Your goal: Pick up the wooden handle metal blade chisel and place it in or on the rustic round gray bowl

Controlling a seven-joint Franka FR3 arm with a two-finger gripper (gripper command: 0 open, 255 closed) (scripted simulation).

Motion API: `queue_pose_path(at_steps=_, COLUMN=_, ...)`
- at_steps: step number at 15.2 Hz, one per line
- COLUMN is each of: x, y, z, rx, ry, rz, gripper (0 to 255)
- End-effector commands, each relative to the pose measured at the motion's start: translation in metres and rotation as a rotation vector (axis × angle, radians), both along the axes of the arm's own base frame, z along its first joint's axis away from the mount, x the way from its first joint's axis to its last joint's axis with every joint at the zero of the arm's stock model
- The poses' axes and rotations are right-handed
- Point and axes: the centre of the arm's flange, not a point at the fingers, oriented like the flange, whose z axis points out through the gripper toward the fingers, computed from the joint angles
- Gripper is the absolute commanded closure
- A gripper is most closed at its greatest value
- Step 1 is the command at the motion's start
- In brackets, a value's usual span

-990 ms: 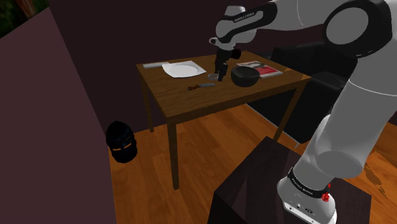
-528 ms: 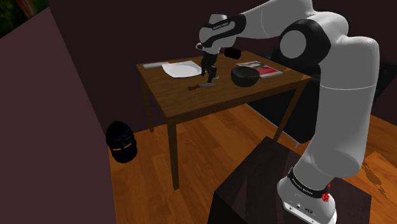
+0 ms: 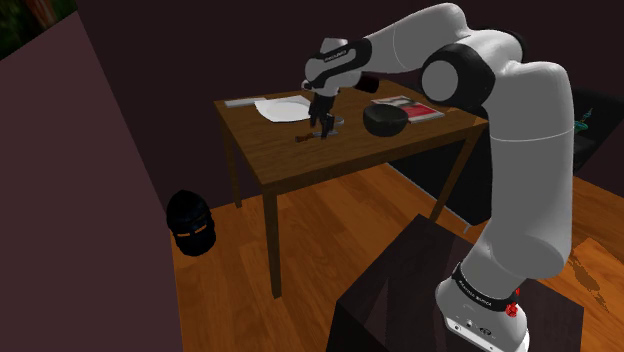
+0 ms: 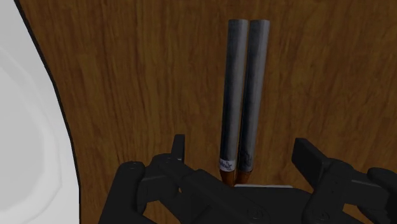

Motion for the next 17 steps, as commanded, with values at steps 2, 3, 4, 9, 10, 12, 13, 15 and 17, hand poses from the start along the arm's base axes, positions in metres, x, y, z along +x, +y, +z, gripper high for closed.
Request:
queue_pose_path(at_steps=2, x=0.0006, y=0.0004, z=-0.0077, rx=0.000, ry=-0.001, rz=0.000, gripper=0)
queue_pose_path(at_steps=3, x=0.0006, y=0.0004, z=-0.0077, rx=0.000, ry=-0.001, rz=0.000, gripper=0)
queue_pose_path(at_steps=4, x=0.0006, y=0.0004, z=-0.0077, rx=0.000, ry=-0.001, rz=0.000, gripper=0)
queue_pose_path(at_steps=9, x=0.0006, y=0.0005, z=-0.0076, rx=0.000, ry=-0.001, rz=0.000, gripper=255)
queue_pose_path(at_steps=10, x=0.0006, y=0.0005, z=-0.0076, rx=0.000, ry=-0.001, rz=0.000, gripper=255)
queue_pose_path(at_steps=12, x=0.0006, y=0.0005, z=-0.0076, rx=0.000, ry=-0.001, rz=0.000, gripper=255)
queue_pose_path(at_steps=13, x=0.0006, y=0.0005, z=-0.0076, rx=0.000, ry=-0.001, rz=0.000, gripper=255)
queue_pose_path(at_steps=15, x=0.0006, y=0.0005, z=-0.0076, rx=0.000, ry=-0.001, rz=0.000, gripper=255)
queue_pose_path(at_steps=17, x=0.0006, y=0.0005, z=-0.0076, rx=0.000, ry=-0.001, rz=0.000, gripper=255)
